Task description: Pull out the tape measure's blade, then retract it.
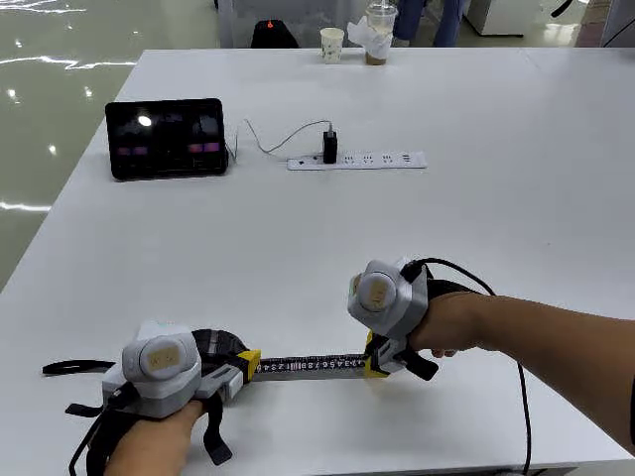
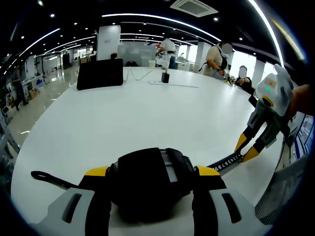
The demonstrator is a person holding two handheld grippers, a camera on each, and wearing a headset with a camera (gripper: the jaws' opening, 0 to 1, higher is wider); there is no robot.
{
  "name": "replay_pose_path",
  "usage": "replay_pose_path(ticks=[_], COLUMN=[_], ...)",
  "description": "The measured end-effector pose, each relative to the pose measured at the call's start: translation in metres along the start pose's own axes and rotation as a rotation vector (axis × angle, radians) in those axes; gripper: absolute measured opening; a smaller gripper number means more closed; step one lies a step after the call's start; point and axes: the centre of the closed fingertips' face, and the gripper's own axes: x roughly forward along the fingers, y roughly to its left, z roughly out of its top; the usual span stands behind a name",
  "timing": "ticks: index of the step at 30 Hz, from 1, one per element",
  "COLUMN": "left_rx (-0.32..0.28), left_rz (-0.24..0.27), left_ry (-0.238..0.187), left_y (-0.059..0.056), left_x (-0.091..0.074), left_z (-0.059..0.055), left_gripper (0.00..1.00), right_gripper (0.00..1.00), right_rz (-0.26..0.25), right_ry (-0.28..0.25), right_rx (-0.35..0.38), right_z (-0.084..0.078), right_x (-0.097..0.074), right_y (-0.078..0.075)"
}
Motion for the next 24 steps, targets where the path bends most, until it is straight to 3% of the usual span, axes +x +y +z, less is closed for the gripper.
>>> replay_pose_path(ticks=[24], left_rx=[0.002], left_rz=[-0.002], left_ry=[0.008], left_y=[-0.0013], left_x=[-0.0010], left_z=[-0.0007], left_gripper=[0.62], right_gripper=[0.11], right_rz=[0.006], right_ry=[-0.001], right_rx=[-0.005], right_z=[0.0103], right_x=[0.0038], right_y=[0.0025])
